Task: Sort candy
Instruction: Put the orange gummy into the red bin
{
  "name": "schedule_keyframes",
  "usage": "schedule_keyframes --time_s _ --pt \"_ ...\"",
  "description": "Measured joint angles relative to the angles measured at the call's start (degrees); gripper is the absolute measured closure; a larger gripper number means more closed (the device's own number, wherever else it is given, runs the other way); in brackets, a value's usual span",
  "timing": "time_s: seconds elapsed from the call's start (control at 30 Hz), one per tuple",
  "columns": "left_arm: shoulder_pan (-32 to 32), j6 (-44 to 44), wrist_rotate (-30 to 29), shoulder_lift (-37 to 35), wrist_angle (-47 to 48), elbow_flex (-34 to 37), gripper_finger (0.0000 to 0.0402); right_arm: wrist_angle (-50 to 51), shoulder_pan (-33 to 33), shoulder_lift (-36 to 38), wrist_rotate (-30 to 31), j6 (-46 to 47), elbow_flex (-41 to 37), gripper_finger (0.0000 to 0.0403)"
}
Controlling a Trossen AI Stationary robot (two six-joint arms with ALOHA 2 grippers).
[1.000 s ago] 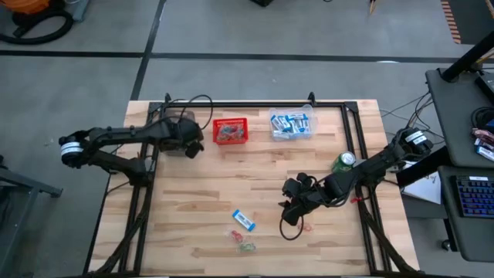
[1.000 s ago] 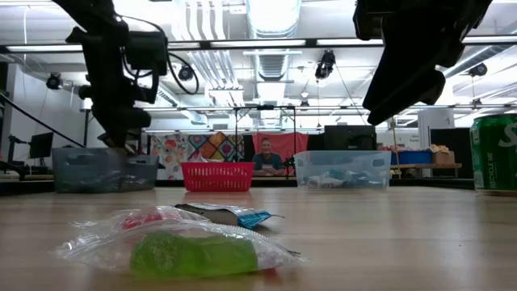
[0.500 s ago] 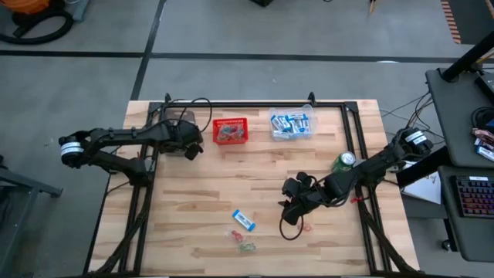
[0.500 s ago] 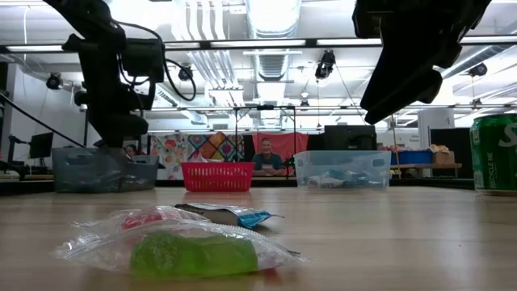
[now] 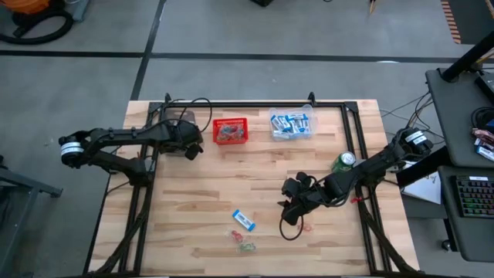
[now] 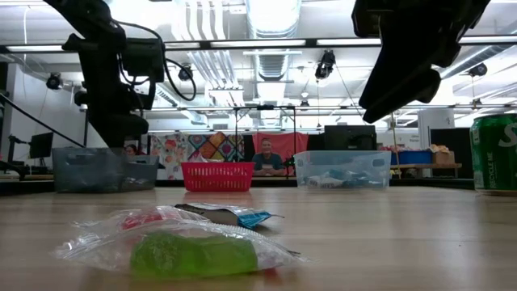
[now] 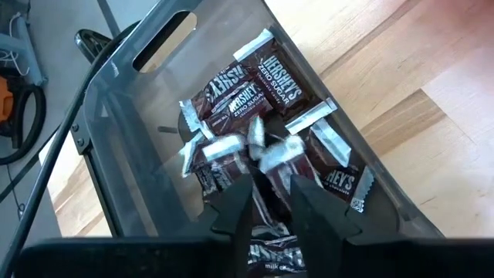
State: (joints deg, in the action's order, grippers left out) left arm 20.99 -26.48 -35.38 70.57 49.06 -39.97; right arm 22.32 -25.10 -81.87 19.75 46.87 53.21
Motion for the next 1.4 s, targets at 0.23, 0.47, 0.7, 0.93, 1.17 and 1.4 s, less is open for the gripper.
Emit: schedule_keyframes --time_s 0.23,0.47,0.7,0.93,1.17,1.4 --pt "-0.3 0.0 0.1 0.0 0.4 -0.6 0.0305 -0.4 0.0 0.0 -0.3 3.2 0.3 0.0220" --pt "-0.5 0.0 0.1 0.0 0.4 -2.0 0.0302 -0.5 -0.8 0.0 -5.4 12.2 1.2 0.0220" --pt "-1.1 0.7 0.0 -0.1 0.4 -2.4 0.0302 -0.4 -3.2 0.0 -6.9 17.3 1.2 0.0220" --pt "-1.7 0.7 0.0 -0.1 0.4 -2.5 0.0302 -0.5 -5.9 0.0 -6.9 19.2 1.2 0.0220" --pt "-3.4 0.4 0.0 -0.5 0.7 -2.5 0.0302 -1.5 -7.0 -0.1 -6.7 18.9 1.2 0.0220" --pt "-9.4 -3.6 -2.3 -3.7 2.4 -2.5 0.0302 -2.1 -8.5 -0.1 -6.2 9.9 1.2 0.0220"
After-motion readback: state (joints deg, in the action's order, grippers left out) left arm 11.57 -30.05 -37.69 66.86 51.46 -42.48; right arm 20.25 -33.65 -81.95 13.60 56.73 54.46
